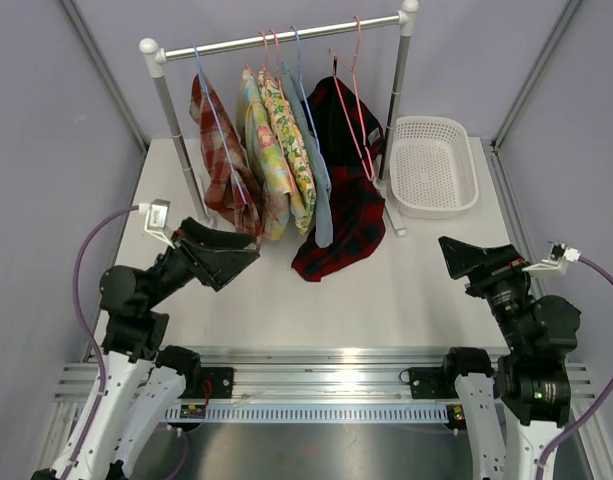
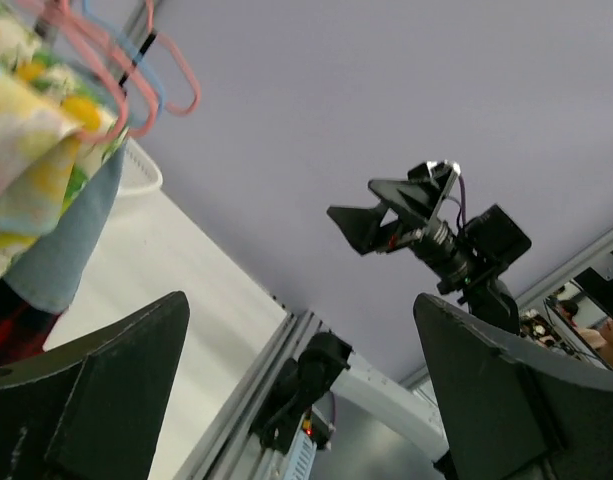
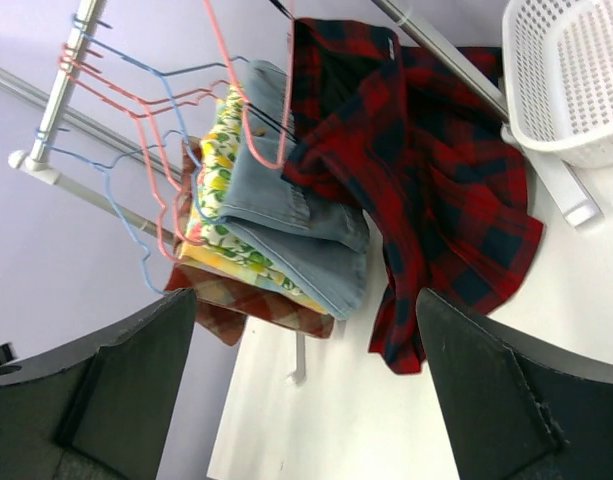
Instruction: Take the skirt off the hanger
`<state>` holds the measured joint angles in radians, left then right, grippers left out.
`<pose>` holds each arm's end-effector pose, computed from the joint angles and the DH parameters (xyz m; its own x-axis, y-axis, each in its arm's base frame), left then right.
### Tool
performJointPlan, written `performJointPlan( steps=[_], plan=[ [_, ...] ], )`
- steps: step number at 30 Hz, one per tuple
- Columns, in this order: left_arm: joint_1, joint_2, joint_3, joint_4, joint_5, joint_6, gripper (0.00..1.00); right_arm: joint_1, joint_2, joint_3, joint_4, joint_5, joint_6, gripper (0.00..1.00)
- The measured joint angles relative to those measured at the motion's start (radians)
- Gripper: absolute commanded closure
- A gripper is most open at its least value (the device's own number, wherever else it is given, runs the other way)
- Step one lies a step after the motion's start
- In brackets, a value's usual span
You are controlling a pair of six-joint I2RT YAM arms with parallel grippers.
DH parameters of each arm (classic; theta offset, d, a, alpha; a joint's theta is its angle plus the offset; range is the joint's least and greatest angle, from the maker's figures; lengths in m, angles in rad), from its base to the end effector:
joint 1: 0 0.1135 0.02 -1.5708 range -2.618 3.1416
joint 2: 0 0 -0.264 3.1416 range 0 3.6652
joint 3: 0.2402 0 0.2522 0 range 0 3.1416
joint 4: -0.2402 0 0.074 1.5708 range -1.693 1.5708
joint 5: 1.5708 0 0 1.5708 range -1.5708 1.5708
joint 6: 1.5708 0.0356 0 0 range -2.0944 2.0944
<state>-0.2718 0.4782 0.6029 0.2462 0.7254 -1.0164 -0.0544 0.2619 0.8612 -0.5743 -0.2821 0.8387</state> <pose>0.1044 -0.0536 0.3615 -0.4934 -0.5229 -0.6951 0.7162 0.2093 -0.6658 0.0421 0.0076 0.3723 -0.1511 0.7237 -0.6734 -0.1694 0.6522 0.7389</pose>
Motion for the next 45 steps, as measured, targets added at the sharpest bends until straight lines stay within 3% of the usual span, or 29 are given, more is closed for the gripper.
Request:
performJointPlan(
  steps=[3, 7, 9, 13, 19, 21, 25, 28, 36, 45],
  plan=[
    [0.0, -0.059, 0.132, -0.133, -0.049, 0.045, 0.01, 0.0, -0.016, 0.024, -0.007, 0.003, 0.007, 0.0],
    [0.0, -0.218, 0.12, -0.133, -0.119, 0.045, 0.01, 0.0, -0.017, -0.025, -0.018, 0.003, 0.042, 0.0],
    [-0.002, -0.175, 0.179, -0.245, -0.143, 0.093, 0.01, 0.0, -0.012, -0.06, -0.025, 0.003, 0.058, 0.0],
    [-0.004, 0.107, 0.509, -0.592, -0.254, 0.251, 0.01, 0.0, 0.028, -0.078, -0.029, 0.001, 0.048, 0.01],
    [-0.036, 0.42, 0.959, -0.864, -0.449, 0.42, 0.01, 0.0, 0.232, 0.039, -0.056, 0.011, -0.063, 0.02],
    [-0.129, 0.532, 1.109, -0.905, -0.555, 0.457, 0.01, 0.0, 0.316, 0.14, -0.073, 0.038, -0.125, 0.01],
    [-0.443, 0.851, 1.502, -1.013, -0.828, 0.563, 0.01, 0.0, 0.421, 0.323, -0.109, 0.119, -0.249, 0.01],
    [-0.552, 1.147, 1.84, -1.028, -0.959, 0.632, 0.01, 0.0, 0.43, 0.372, -0.119, 0.177, -0.314, 0.01],
    [-0.61, 1.401, 1.831, -0.941, -1.107, 0.732, 0.01, 0.0, 0.331, 0.238, -0.141, 0.201, -0.336, 0.02],
    [-0.602, 1.528, 1.855, -0.772, -1.193, 0.799, 0.01, 0.014, 0.298, 0.162, -0.201, 0.217, -0.351, 0.02]
  ],
)
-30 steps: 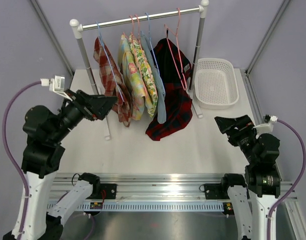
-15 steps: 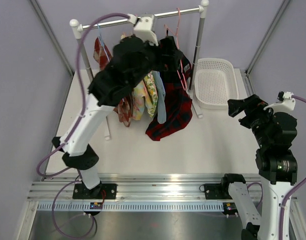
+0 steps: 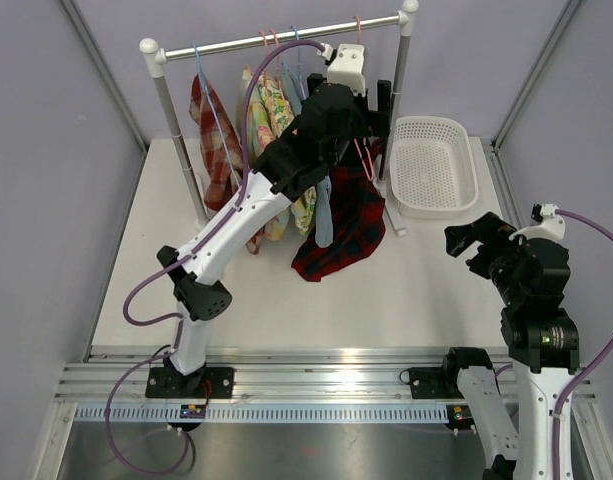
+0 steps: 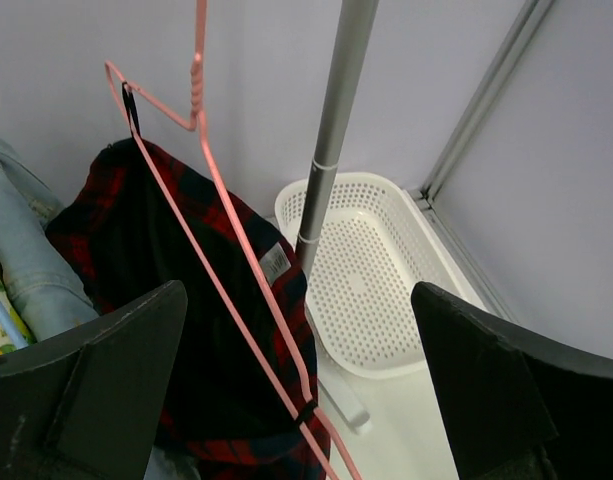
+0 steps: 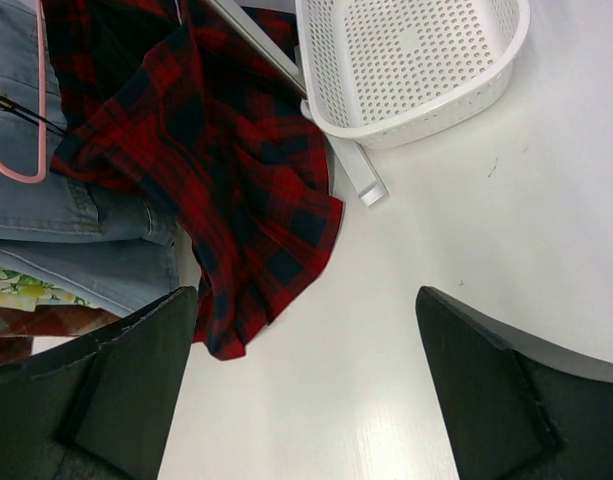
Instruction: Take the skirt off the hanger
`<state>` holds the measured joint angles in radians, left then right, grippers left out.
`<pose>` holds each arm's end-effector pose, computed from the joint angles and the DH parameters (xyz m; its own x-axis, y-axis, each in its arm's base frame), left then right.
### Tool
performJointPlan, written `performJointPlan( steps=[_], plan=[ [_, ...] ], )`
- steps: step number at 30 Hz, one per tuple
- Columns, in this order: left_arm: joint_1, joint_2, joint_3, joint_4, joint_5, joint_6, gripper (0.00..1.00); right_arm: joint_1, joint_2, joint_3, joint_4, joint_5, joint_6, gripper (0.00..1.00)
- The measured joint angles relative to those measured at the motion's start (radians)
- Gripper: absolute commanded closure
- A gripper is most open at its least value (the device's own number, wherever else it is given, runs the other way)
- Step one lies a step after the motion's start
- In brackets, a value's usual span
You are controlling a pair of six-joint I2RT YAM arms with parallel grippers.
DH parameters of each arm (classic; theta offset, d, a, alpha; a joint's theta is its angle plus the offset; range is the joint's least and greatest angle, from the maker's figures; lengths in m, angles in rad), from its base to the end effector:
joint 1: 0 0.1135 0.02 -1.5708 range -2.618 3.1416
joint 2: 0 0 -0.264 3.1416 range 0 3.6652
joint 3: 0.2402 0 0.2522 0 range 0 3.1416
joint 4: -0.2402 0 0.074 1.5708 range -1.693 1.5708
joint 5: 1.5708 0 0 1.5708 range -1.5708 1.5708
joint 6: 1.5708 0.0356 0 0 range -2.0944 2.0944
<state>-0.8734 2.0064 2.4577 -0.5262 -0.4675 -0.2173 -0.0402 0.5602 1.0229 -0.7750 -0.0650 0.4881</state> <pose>0.2892 -0.3202 0.5058 -0.1322 -0.1419 -0.9810 0.3760 0.9086 -0.1821 0.0930 -0.0014 0.3832 -0.2813 0.4797 -0.8311 0.1248 0.8770 0.4639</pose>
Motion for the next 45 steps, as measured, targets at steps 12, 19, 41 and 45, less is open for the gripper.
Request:
performJointPlan(
  steps=[12, 19, 41, 45],
  plan=[
    [0.122, 0.092, 0.0, 0.135, 0.004, -0.051, 0.16, 0.014, -0.001, 0.0, -0.005, 0.007, -0.018, 0.02],
    [0.127, 0.143, 0.0, 0.147, 0.028, -0.092, 0.52, 0.014, 0.0, 0.0, -0.025, 0.03, -0.023, 0.02],
    [0.055, -0.02, -0.037, 0.09, 0.012, -0.018, 1.0, 0.014, 0.274, 0.338, 0.056, -0.159, -0.043, 0.02],
    [0.043, -0.109, -0.05, 0.078, 0.007, -0.019, 1.0, 0.043, 0.414, 0.499, 0.097, -0.244, -0.032, 0.02]
  ],
)
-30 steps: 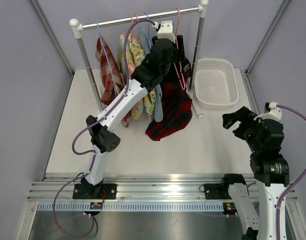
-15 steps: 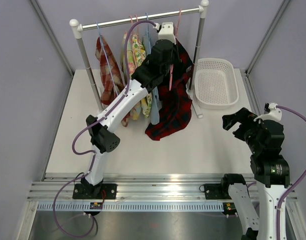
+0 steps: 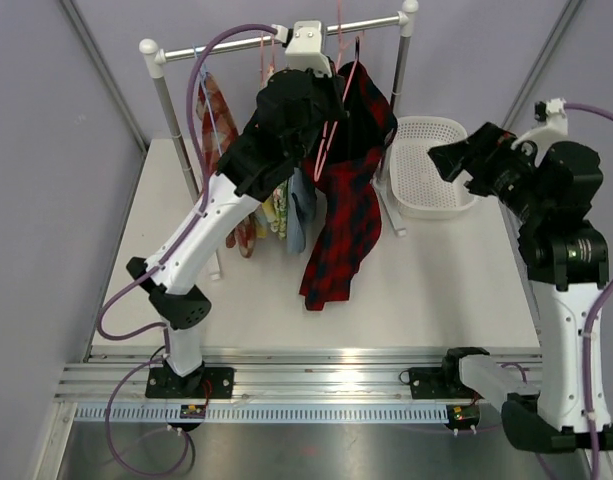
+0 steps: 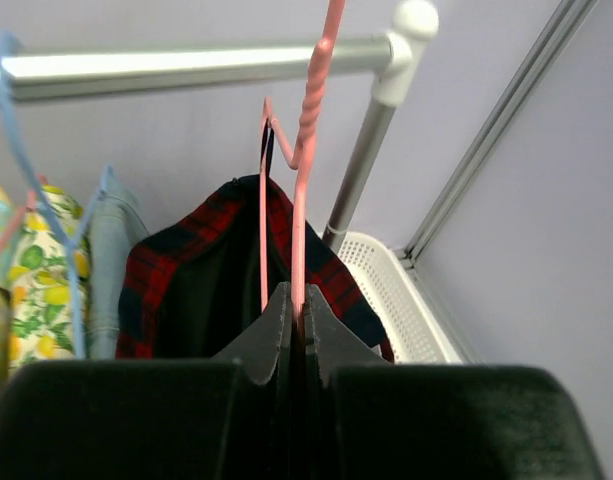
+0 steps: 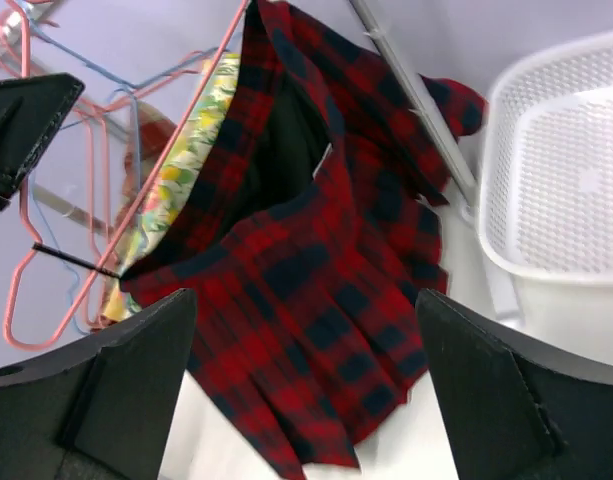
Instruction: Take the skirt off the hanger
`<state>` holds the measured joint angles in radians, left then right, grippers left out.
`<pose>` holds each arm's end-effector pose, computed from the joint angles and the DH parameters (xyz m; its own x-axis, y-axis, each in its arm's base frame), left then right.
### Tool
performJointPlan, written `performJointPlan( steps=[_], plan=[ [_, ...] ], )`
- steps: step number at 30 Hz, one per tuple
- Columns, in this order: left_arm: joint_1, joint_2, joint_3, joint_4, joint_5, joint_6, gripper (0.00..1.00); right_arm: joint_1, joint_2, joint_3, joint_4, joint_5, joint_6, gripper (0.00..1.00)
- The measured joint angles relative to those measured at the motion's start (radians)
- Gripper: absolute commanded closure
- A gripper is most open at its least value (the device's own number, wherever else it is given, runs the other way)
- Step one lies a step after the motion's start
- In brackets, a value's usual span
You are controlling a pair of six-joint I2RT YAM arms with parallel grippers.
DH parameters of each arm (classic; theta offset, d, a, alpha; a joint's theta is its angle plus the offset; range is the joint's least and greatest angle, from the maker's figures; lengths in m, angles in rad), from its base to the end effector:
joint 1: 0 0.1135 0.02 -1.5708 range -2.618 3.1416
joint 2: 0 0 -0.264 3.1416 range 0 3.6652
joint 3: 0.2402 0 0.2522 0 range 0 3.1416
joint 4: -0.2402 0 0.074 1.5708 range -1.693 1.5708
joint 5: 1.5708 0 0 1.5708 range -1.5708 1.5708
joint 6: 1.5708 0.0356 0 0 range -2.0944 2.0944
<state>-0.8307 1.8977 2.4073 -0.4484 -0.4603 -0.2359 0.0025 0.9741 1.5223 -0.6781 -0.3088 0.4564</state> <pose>0.2781 -0.2810 0.5419 -0.0446 -0.2616 -0.9641 0.3622 0.8952 -0.2597 0.1564 0.0112 0.4968 -0.2501 0.4193 -0.8727 -0.2156 0.8546 0.4724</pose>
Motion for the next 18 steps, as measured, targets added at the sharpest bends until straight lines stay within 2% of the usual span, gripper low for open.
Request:
performJointPlan(
  steps=[1, 4, 6, 8, 12, 18],
  plan=[
    [0.0, -0.021, -0.006, 0.001, -0.002, 0.0, 1.0, 0.036, 0.04, 0.048, 0.002, 0.006, -0.001, 0.02],
    [-0.007, -0.063, -0.013, 0.0, -0.01, -0.009, 1.0, 0.286, 0.198, 0.251, -0.05, 0.118, -0.048, 0.05],
    [-0.015, -0.074, -0.013, -0.007, -0.018, -0.017, 1.0, 0.485, 0.315, 0.392, -0.101, 0.248, -0.087, 0.05],
    [-0.024, -0.074, -0.013, -0.007, -0.027, -0.019, 1.0, 0.621, 0.38, 0.443, -0.125, 0.357, -0.11, 0.05],
    [-0.037, -0.073, -0.013, -0.014, -0.047, -0.018, 1.0, 0.8, 0.361, 0.319, -0.159, 0.541, -0.104, 0.06],
    [-0.037, -0.073, -0.013, -0.022, -0.072, -0.011, 1.0, 0.97, 0.284, 0.151, -0.161, 0.706, -0.027, 0.06]
  ],
)
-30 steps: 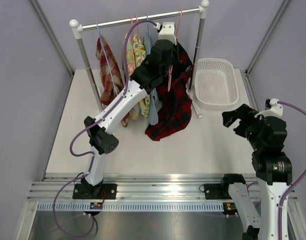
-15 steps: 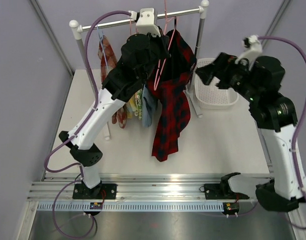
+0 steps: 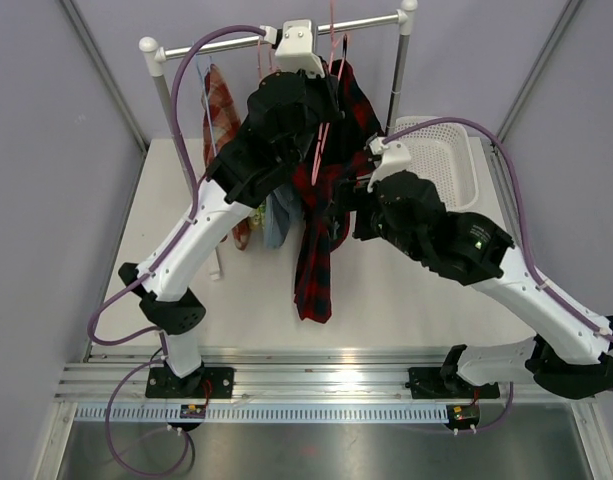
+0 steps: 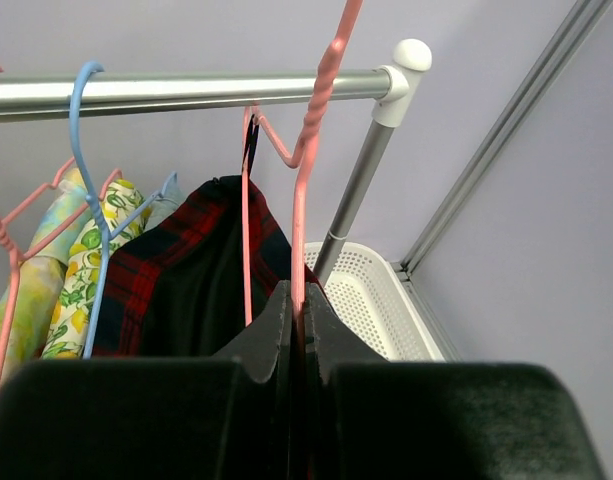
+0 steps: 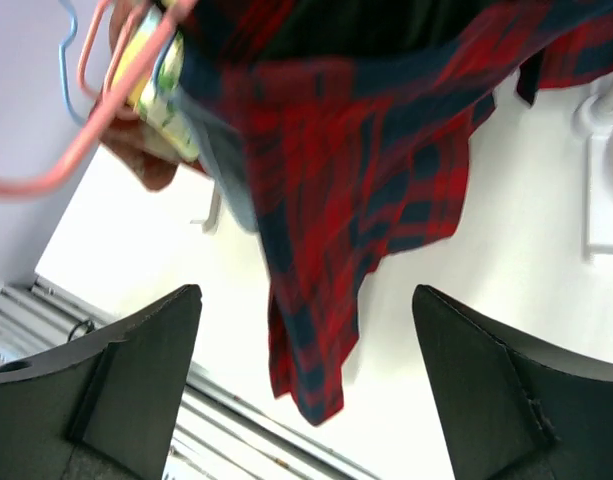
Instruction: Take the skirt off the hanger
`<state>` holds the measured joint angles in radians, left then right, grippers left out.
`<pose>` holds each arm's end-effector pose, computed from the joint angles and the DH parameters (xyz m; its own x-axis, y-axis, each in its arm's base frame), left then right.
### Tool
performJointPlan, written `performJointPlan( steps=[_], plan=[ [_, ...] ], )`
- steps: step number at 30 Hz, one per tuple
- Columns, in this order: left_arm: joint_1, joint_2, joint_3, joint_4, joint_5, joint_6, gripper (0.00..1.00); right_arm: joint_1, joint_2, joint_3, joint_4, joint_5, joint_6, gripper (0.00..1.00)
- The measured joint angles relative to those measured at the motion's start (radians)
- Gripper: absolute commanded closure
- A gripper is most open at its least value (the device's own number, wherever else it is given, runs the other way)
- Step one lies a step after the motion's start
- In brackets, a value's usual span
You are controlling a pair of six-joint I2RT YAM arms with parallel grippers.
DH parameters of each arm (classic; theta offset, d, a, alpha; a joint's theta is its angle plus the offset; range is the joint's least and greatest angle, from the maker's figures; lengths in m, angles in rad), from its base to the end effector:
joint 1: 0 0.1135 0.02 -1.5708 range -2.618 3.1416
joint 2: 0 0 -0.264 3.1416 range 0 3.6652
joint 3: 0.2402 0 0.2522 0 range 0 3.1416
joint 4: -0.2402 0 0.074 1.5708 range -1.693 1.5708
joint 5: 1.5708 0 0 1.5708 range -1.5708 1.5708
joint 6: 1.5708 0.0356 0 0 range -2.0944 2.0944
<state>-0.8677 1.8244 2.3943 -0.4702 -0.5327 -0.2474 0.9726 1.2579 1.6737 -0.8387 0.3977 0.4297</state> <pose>0.2493 -0.2662 0.5622 -0.0185 -0.3044 -0.9524 0.3361 0.8952 -0.2927 0.1443 0.1873 0.4747 -0.4446 0.0296 -0.8952 -0.4155 0.8786 0.2354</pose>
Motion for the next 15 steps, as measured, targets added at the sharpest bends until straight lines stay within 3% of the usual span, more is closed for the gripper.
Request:
performJointPlan(
  steps=[6, 9, 10, 11, 14, 15],
  plan=[
    [0.001, -0.016, -0.056, 0.016, -0.005, -0.022, 1.0, 0.088, 0.029, -0.069, 0.05, 0.113, 0.046, 0.07],
    [0.001, -0.021, -0.079, 0.013, -0.005, -0.04, 1.0, 0.088, 0.06, -0.1, 0.121, 0.167, 0.048, 0.17],
    [0.001, -0.021, -0.079, 0.01, -0.005, -0.046, 1.0, 0.088, 0.068, -0.111, 0.146, 0.184, 0.046, 0.36],
    [0.001, -0.023, -0.079, 0.008, -0.005, -0.051, 1.0, 0.088, 0.077, -0.121, 0.171, 0.198, 0.039, 0.46],
    [0.001, -0.034, -0.084, 0.008, -0.005, -0.07, 1.0, 0.088, 0.108, -0.138, 0.24, 0.241, 0.027, 0.91],
    [0.001, -0.043, -0.094, 0.008, -0.006, -0.075, 1.0, 0.088, 0.115, -0.141, 0.257, 0.245, 0.022, 0.97]
  ],
)
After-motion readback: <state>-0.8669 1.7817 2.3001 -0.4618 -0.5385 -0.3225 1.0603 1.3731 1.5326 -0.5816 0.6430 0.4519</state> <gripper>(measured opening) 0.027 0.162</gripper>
